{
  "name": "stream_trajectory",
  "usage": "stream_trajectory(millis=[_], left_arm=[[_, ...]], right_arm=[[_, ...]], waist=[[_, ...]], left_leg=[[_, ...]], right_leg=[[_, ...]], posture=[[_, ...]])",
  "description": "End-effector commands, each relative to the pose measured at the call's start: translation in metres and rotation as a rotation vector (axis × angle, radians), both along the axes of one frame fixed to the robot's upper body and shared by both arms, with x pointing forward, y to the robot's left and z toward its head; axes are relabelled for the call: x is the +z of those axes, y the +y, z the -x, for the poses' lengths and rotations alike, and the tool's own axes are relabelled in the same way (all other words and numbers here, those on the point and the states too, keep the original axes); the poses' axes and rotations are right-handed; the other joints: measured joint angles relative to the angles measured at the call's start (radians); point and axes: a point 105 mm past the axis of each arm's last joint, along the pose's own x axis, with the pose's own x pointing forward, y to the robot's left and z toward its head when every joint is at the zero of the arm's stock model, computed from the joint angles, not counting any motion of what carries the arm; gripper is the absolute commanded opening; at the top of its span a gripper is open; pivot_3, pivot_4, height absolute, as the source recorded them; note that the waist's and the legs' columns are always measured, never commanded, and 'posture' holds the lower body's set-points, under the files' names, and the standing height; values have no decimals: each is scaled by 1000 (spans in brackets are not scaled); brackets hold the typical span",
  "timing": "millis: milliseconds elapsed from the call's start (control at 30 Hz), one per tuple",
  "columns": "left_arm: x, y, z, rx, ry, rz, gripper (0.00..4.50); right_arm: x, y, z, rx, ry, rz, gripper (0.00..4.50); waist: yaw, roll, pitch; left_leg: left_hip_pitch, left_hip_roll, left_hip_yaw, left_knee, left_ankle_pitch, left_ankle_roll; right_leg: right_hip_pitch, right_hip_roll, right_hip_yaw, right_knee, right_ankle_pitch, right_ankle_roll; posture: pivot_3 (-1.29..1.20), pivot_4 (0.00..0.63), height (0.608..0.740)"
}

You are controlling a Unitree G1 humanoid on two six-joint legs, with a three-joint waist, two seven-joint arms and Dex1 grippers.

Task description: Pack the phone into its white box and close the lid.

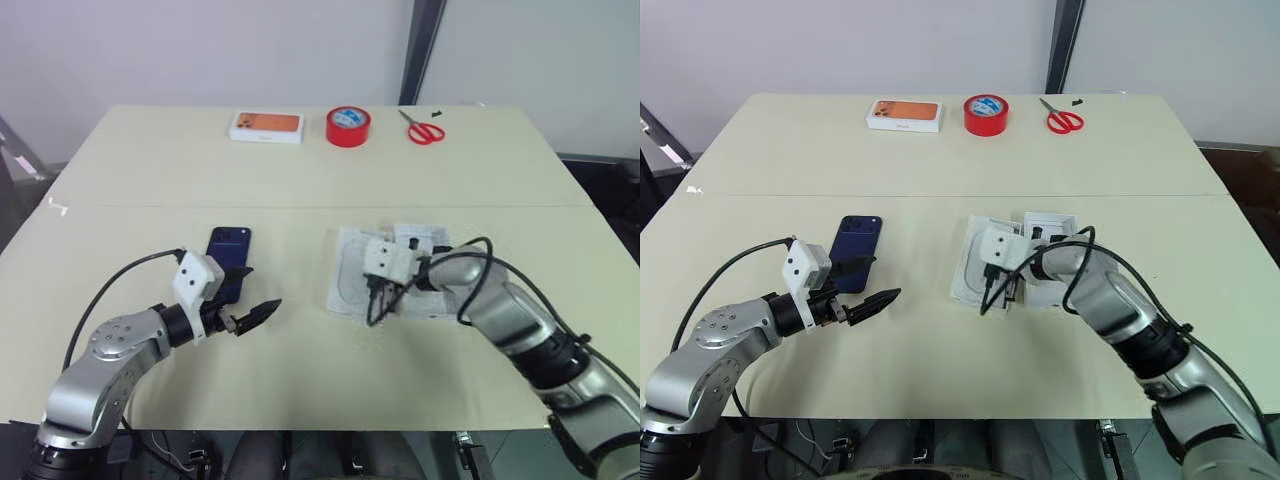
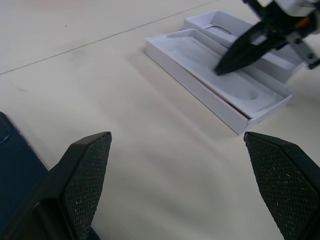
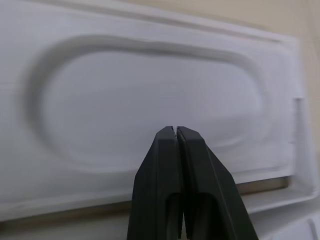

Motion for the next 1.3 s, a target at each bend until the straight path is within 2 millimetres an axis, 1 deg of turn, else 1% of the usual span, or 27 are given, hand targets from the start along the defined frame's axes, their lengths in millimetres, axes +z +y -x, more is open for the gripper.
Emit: stream_trajectory(millis=[33,133,233,300,367,400,467,500,533,600,700,800,867,933,1033,1067,1133,1200,1300], left_arm=[[10,-1,0,-6,-42,-1,4490],[10,0,0,-5,-42,-4,4490],[10,0,-1,-6,-42,-7,4490],[10,0,-1,-7,-42,-9,4490],[11,1,-2,-4,-45,-9,4490],[11,1,-2,-1,-47,-8,4490],[13,4,-4,17,-55,-6,4490],[14,6,-4,29,-57,-3,4490],[15,8,-5,38,-58,0,4490],[16,11,-3,40,-59,1,4490],[17,8,4,6,-67,-10,4490],[18,3,9,-37,-75,-14,4490],[18,-1,11,-59,-77,-18,4490],[17,-2,11,-64,-71,-28,4490],[14,0,11,-69,-54,-50,4490],[13,1,12,-69,-51,-54,4490],[13,2,11,-67,-48,-56,4490],[13,3,11,-64,-46,-56,4490],[14,4,10,-58,-42,-53,4490]], right_arm=[[11,-2,-1,16,-55,40,126],[21,1,-7,2,-99,23,126],[35,12,-14,-12,-136,-40,126],[38,15,-17,-20,-142,-56,126],[36,18,-19,-30,-134,-77,126],[35,20,-18,-27,-124,-94,126],[36,27,-10,-5,-63,-174,126],[37,30,-1,26,-7,-226,126],[38,30,7,52,41,-272,348],[41,28,23,103,111,-321,1001],[39,22,44,172,149,-318,2489],[31,18,62,201,214,-323,4013],[19,14,67,183,234,-303,4013],[7,13,67,149,230,-285,4013],[0,15,64,111,211,-288,4013],[-1,17,64,111,210,-291,3791],[-3,20,65,113,205,-290,3103],[-5,22,66,127,190,-277,2094],[-7,23,65,135,171,-271,467]], waist=[[0,0,0],[2,0,0],[-1,0,0],[1,0,0],[3,0,0],[4,0,0],[5,0,0],[6,0,0],[6,0,0],[6,0,0],[6,0,0],[3,0,0],[2,0,0],[2,0,0],[2,0,0],[2,0,0],[3,0,0],[5,0,0],[5,0,0]], left_leg=[[0,0,0,0,0,0],[0,0,0,0,0,0],[0,0,0,0,0,0],[0,0,0,0,0,0],[0,0,0,0,0,0],[0,0,0,0,0,0],[0,0,0,0,0,0],[0,0,0,0,0,0],[0,0,0,0,0,0],[-1,0,0,0,0,0],[-1,0,0,0,0,0],[0,0,0,0,0,1],[0,1,0,0,0,1],[0,0,0,0,0,1],[0,0,0,0,0,1],[0,0,0,0,0,1],[0,0,0,0,0,0],[0,0,0,0,0,1],[0,0,0,0,0,1]], right_leg=[[0,0,0,0,0,0],[0,0,0,0,0,0],[0,0,0,0,0,0],[0,0,0,0,0,0],[0,0,0,0,0,0],[0,0,0,0,0,0],[0,0,0,0,0,0],[0,0,0,0,0,0],[0,0,0,0,0,0],[0,0,0,0,0,0],[0,0,0,-1,0,0],[0,0,0,-1,0,0],[1,0,0,0,0,0],[1,0,0,0,0,0],[1,0,0,0,0,0],[1,0,0,0,0,0],[1,0,0,0,0,0],[1,0,0,0,0,0],[1,0,0,0,0,0]], posture=[[0,150,733],[0,150,733],[0,150,733],[0,150,733],[0,150,733],[0,150,733],[0,150,733],[0,150,733],[0,150,733],[0,150,733],[0,150,733],[0,150,733],[0,150,733],[0,150,733],[0,150,733],[0,150,733],[0,150,733],[0,150,733],[0,150,733]])
